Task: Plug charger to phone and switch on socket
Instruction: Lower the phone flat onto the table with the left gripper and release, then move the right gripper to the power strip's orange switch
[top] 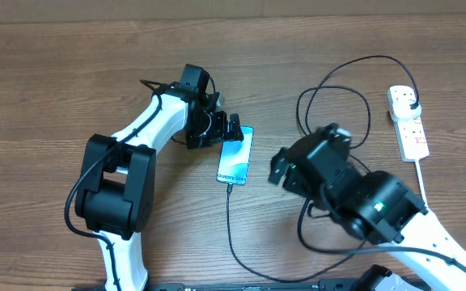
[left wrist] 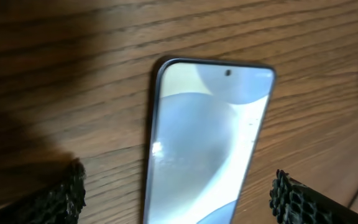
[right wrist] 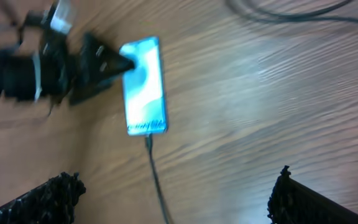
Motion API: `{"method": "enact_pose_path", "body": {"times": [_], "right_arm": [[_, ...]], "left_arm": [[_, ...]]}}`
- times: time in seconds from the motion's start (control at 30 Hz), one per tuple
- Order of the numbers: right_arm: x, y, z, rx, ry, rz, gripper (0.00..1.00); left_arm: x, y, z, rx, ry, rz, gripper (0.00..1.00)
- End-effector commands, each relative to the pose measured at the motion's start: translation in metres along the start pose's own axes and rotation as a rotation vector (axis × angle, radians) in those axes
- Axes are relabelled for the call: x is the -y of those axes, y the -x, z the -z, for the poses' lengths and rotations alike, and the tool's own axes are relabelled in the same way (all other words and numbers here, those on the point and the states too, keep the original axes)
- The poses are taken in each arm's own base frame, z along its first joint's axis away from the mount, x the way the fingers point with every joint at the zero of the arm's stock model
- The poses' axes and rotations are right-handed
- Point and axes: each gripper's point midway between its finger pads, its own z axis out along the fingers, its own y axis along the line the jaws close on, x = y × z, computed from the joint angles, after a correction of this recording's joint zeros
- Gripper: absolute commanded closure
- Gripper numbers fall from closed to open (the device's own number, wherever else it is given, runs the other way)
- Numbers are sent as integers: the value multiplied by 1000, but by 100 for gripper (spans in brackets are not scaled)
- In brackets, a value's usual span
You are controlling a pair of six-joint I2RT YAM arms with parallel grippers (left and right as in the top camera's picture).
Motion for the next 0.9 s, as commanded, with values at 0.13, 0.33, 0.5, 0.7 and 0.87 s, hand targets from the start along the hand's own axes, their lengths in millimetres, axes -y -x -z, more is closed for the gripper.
{"method": "enact_pose_path", "body": {"times": [0.13, 0.33, 0.5, 0.7, 0.87], "right_arm": [[9, 23, 1, 44, -20, -166, 0], [30, 29, -9, 29, -112, -209, 0], [62, 41, -12, 31, -210, -299, 0], [92, 65, -11, 77, -261, -432, 0], [123, 85, -6, 130, -317, -531, 0]], "left_arm": [[-36, -13, 33, 26, 176, 4, 0], [-2, -1, 141, 334, 211, -89, 0], [16, -13, 230, 594, 252, -131, 0], [6, -46, 301, 786, 378, -110, 0], [-15, -73, 335, 860, 511, -71, 0]]}}
